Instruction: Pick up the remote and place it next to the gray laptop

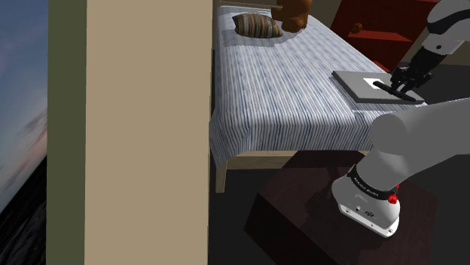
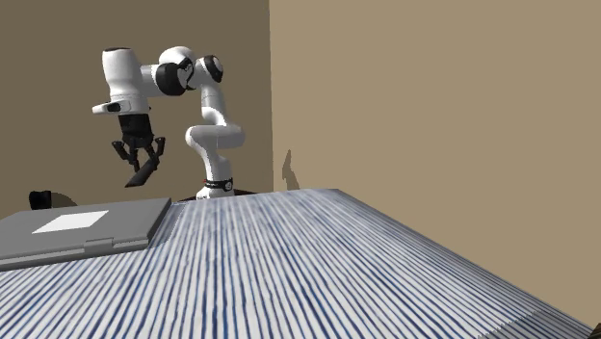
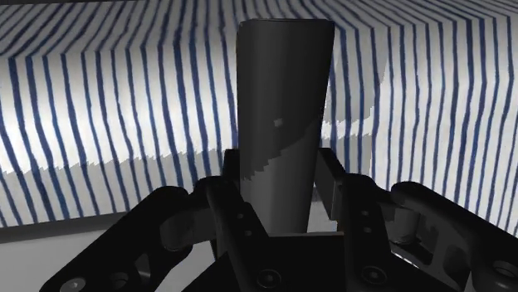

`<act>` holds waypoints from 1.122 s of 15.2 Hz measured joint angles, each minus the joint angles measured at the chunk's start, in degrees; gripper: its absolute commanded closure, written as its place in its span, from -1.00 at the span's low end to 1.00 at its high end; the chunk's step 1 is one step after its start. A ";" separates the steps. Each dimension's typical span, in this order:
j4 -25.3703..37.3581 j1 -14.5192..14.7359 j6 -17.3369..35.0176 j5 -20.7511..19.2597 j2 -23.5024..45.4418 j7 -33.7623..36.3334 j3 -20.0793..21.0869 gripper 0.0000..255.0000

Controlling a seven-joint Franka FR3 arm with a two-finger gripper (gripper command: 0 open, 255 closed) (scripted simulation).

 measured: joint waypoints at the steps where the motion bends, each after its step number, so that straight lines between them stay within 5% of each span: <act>1: -0.38 -0.11 0.66 -0.24 0.26 -0.37 -0.49 1.00; 17: -7.13 1.29 15.29 -1.30 8.17 -2.74 -6.81 1.00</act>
